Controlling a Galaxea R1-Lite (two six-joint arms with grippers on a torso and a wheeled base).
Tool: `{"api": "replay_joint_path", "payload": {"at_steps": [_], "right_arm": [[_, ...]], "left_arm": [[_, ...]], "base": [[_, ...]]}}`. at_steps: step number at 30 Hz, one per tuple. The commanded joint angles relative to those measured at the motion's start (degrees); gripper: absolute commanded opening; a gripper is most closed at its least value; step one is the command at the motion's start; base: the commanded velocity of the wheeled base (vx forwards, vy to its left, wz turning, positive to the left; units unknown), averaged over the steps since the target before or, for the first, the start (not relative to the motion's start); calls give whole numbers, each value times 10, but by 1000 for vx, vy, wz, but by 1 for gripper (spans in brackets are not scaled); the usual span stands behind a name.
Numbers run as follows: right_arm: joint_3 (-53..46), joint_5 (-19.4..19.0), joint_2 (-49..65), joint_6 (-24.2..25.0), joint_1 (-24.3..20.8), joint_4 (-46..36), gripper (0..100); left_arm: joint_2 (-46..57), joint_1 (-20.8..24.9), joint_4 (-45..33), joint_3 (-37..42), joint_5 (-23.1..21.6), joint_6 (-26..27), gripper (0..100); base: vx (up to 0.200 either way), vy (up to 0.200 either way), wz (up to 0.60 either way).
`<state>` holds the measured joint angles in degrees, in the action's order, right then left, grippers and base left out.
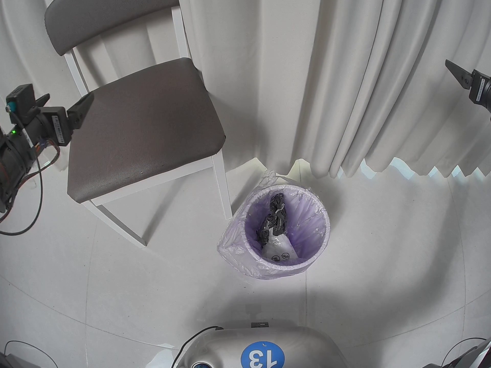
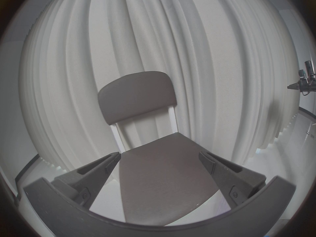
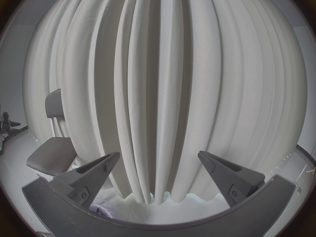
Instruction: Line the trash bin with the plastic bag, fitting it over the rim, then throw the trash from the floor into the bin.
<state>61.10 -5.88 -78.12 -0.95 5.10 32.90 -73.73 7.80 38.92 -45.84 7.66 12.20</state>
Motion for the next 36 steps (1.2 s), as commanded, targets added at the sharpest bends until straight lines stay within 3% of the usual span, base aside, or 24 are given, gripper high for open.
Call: {"api": "replay_joint_path", "payload": {"at_steps": [1,8,16,36], "right_arm": [[-5,3,27,2,11,2,100],[-99,8,148,39,15,2,100],[-130,5,266,79,17,-29,100],[-152,-41,621,84,-17,-292,100]], "left_arm": [[66,-24,-32,0,4,-2,100],[189,-25,-122,19,6,-5,100],[319,-25,-244,28,6,-8,100],[577,-24,-476,-1,4,-15,100]], "base": [[0,0,0],[0,0,0],[0,0,0],[0,0,0]]}}
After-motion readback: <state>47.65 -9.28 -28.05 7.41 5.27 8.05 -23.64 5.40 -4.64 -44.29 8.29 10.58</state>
